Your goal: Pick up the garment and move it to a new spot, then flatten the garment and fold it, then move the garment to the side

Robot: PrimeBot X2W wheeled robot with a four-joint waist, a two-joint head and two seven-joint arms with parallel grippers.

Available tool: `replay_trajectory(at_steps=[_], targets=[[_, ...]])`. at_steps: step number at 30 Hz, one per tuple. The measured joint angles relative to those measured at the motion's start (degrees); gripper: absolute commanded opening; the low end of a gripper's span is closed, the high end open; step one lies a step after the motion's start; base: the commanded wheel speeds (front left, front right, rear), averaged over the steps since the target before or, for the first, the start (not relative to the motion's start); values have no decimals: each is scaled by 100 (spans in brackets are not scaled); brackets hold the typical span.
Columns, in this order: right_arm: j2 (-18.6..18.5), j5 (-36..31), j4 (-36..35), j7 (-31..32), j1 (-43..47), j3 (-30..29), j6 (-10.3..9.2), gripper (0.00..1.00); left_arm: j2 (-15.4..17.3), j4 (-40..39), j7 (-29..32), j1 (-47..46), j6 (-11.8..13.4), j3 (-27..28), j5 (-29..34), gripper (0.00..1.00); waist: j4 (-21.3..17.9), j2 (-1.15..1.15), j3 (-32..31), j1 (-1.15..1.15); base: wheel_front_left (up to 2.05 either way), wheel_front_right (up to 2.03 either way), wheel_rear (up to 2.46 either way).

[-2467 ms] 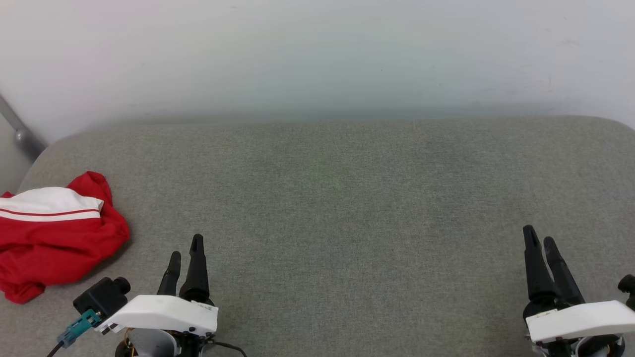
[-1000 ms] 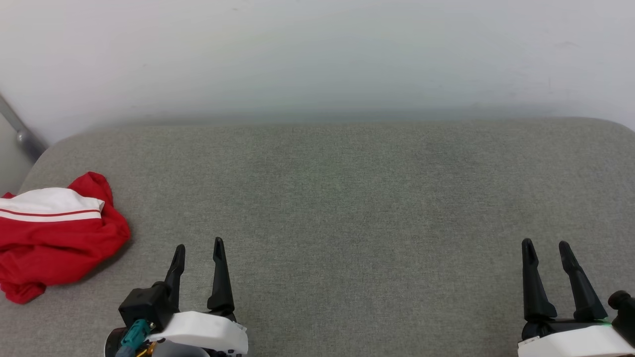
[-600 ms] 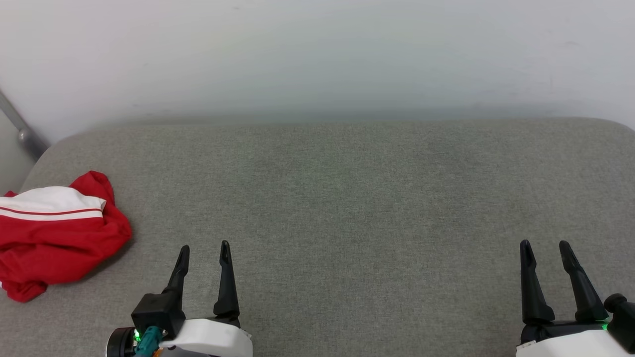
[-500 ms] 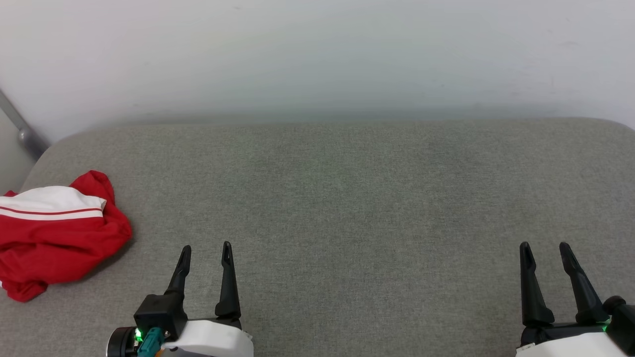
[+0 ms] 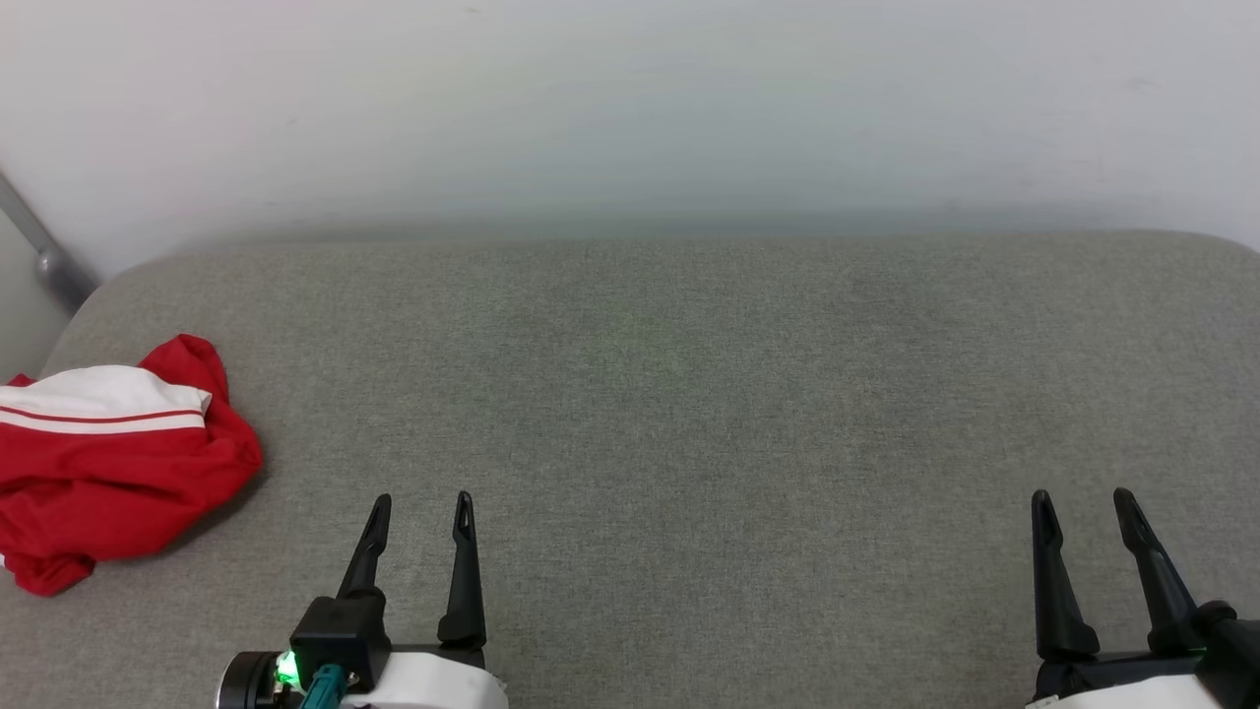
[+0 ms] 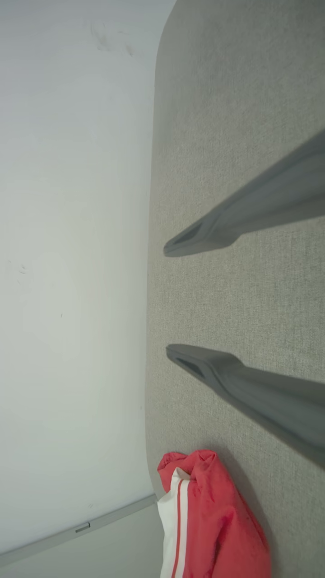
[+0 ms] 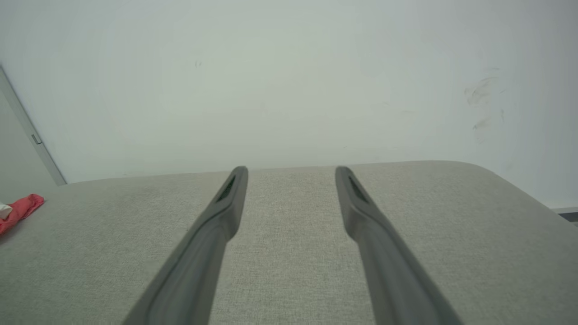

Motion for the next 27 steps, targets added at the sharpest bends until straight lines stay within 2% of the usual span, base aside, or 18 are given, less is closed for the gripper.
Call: replay_trajectory(at_steps=[10,27], targets=[[0,-208,-52,-99,57,26,0,100,-4,65,-86,56,-9,-15,105,100,5,0,7,0,0,0,0],[0,24,26,-99,94,77,0,100,-5,165,-97,59,-19,-10,-14,100,2,0,-8,0,0,0,0]])
